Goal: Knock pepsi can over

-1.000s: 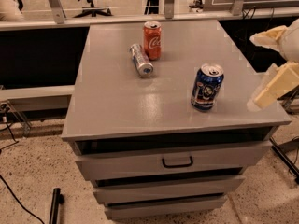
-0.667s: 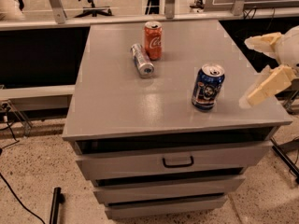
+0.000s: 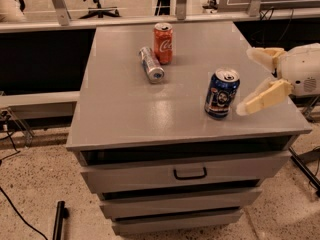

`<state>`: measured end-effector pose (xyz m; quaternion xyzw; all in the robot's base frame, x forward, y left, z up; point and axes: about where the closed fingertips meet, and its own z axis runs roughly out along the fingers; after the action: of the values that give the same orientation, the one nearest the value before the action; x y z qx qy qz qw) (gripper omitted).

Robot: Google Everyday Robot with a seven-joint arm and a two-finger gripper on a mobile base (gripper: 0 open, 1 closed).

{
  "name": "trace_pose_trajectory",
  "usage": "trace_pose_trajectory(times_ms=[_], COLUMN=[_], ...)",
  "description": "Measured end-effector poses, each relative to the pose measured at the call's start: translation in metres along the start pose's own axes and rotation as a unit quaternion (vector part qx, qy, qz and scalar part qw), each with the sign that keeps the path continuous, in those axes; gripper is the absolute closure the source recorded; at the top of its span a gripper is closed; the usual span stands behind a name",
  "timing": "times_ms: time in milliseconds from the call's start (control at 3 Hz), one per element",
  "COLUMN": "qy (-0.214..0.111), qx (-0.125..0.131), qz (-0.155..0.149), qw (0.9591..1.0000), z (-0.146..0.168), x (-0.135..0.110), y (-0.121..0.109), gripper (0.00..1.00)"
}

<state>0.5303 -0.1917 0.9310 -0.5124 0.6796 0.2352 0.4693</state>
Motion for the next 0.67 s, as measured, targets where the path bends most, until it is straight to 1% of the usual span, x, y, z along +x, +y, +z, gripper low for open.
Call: trace_pose_trajectory(times_ms=[333,667], qy=[-0.039,-0.074], qx=[0.011,0.028], qz=[0.006,0.018], qw=[0.9991,0.9967], z=[0.014,0.029], x=[0.005,0.016], y=[0.001,0.001], gripper=[0.00,0.00])
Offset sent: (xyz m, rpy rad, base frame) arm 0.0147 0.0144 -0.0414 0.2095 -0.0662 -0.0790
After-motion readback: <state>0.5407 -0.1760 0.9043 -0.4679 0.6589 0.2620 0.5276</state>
